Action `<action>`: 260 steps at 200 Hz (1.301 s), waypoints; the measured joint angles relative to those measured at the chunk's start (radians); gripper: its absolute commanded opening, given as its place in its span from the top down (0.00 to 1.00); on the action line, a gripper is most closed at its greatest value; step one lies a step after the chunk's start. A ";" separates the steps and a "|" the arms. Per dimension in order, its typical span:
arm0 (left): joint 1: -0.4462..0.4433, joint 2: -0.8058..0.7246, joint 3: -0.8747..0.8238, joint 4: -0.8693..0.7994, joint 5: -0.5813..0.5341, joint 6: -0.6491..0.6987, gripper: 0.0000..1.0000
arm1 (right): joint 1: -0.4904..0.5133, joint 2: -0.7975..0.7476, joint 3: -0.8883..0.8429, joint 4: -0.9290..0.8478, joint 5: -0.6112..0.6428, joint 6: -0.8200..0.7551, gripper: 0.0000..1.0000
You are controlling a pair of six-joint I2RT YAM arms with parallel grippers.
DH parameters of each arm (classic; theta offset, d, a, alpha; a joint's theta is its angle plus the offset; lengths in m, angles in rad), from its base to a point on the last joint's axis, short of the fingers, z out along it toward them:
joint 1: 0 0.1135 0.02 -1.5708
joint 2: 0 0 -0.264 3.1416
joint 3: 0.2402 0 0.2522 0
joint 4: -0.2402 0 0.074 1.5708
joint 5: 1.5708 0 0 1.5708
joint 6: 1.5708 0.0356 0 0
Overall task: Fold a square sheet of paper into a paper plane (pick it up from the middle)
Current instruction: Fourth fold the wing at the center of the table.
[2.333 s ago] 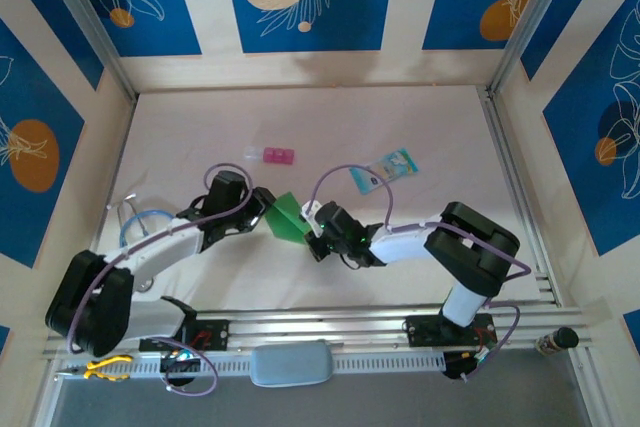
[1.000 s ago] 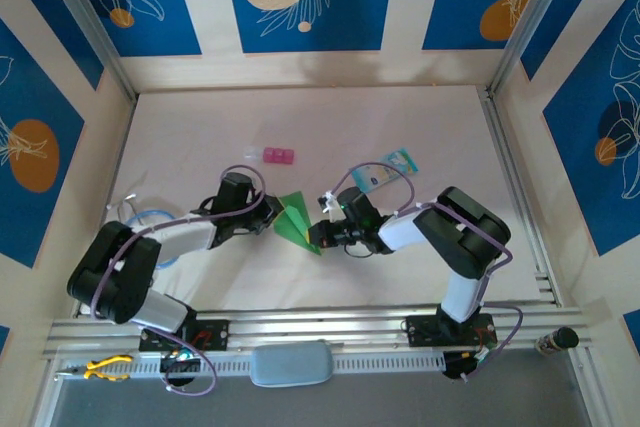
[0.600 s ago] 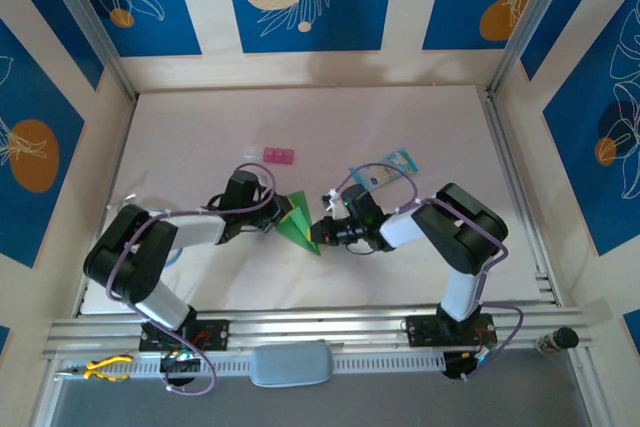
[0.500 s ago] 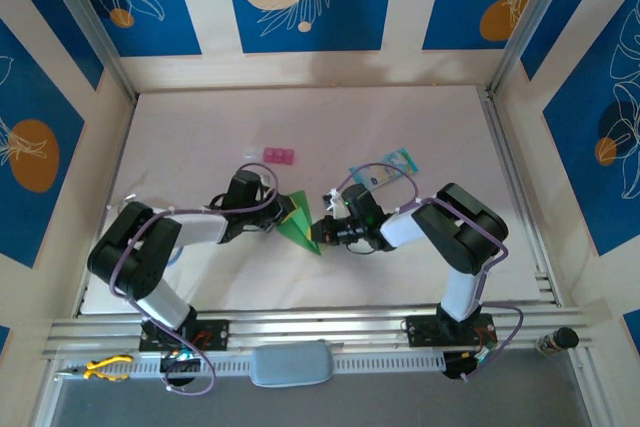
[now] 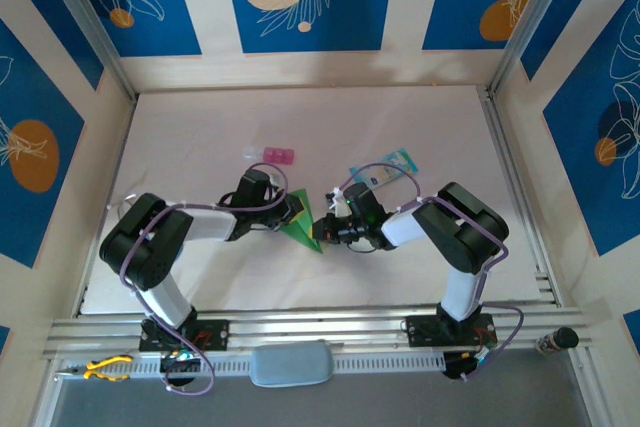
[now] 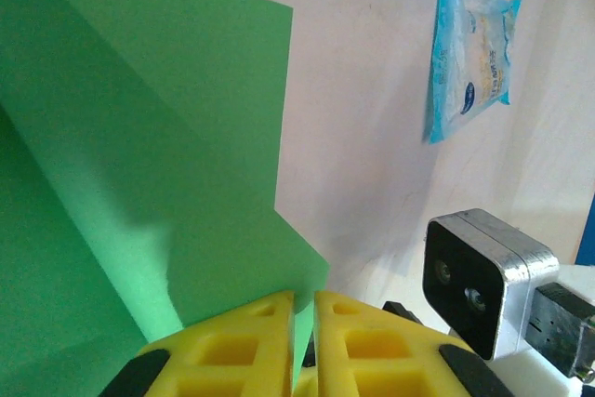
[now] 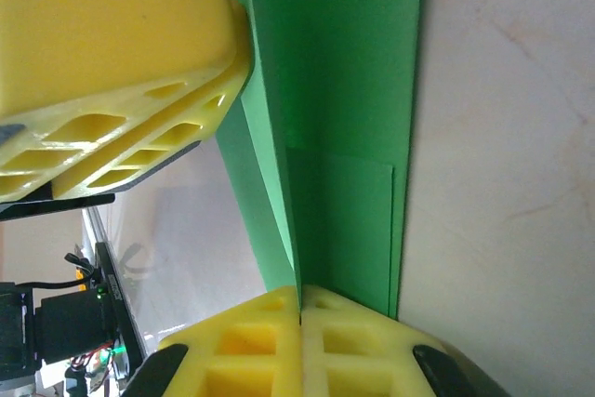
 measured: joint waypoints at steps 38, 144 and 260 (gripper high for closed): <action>-0.001 -0.027 -0.022 0.000 -0.032 0.001 0.85 | 0.000 0.000 0.000 0.000 0.001 0.017 1.00; -0.003 -0.070 -0.045 -0.029 -0.084 0.000 0.81 | -0.001 0.004 -0.002 0.006 0.005 0.047 1.00; -0.004 -0.069 -0.034 -0.203 -0.160 0.012 0.94 | -0.001 -0.013 -0.024 0.019 0.033 0.017 1.00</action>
